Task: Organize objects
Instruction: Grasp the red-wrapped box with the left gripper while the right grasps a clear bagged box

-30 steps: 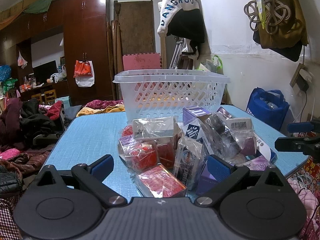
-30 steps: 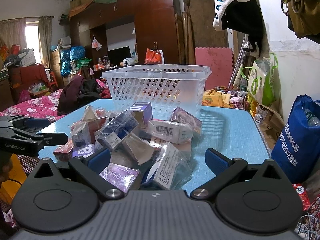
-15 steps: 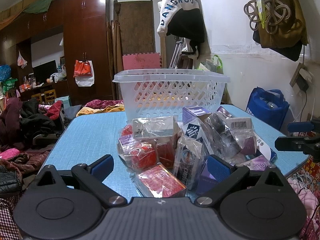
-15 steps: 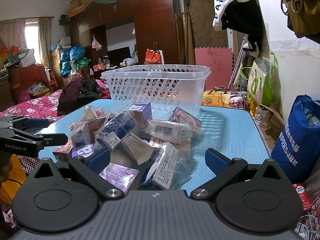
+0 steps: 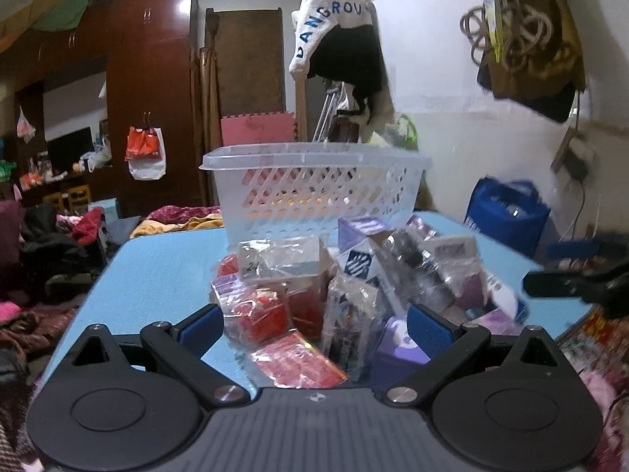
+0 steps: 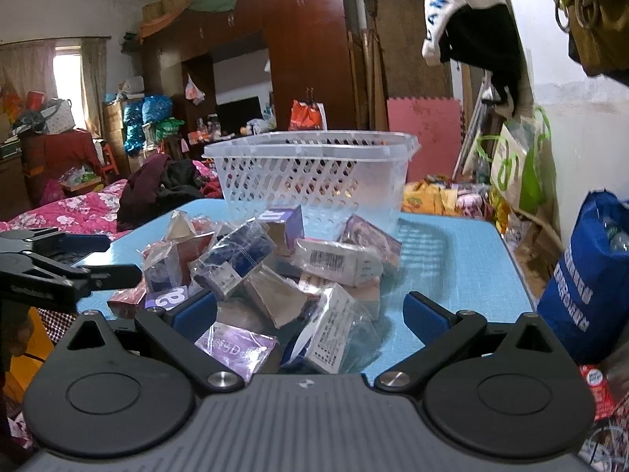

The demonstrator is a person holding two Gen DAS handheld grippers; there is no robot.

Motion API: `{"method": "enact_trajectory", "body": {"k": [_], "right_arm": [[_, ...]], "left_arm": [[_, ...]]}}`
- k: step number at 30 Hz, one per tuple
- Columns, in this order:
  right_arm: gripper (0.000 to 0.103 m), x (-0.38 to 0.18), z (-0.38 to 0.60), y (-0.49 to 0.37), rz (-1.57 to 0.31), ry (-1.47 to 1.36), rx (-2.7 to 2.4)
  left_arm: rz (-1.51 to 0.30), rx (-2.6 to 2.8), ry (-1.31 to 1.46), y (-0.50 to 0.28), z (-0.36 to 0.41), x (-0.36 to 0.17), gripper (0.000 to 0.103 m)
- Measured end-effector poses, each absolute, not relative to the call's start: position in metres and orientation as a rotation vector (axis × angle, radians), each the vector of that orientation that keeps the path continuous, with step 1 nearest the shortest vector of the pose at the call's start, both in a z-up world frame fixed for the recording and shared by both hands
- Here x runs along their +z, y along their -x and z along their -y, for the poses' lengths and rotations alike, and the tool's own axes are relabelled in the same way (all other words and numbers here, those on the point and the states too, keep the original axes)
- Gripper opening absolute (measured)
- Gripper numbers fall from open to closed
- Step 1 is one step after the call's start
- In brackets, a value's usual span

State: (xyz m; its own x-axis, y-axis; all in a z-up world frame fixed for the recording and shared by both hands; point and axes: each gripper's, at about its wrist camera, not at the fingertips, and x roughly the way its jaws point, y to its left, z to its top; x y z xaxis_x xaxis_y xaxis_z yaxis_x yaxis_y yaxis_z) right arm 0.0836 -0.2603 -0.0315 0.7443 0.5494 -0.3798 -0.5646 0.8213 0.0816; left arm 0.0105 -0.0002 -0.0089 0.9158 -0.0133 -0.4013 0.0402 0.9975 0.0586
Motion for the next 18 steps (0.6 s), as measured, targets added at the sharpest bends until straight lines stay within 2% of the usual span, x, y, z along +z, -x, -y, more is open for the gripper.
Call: {"method": "enact_trajectory", "body": {"k": [7,14,18], "right_arm": [[0.103,-0.038,0.260,-0.078,-0.263,0.059,0.591],[0.103,-0.048,0.255,-0.068,-0.352,0.082,0.710],[0.103,-0.052,0.247,-0.059,-0.337,0.173,0.688]], "left_arm": [[-0.317,0.034,-0.120,-0.005,0.001,-0.010,0.103],[-0.368,0.012,-0.109,0.004,-0.012,-0.020,0.103],[-0.385,-0.006,-0.133,0.007,-0.008,-0.027,0.103]]}}
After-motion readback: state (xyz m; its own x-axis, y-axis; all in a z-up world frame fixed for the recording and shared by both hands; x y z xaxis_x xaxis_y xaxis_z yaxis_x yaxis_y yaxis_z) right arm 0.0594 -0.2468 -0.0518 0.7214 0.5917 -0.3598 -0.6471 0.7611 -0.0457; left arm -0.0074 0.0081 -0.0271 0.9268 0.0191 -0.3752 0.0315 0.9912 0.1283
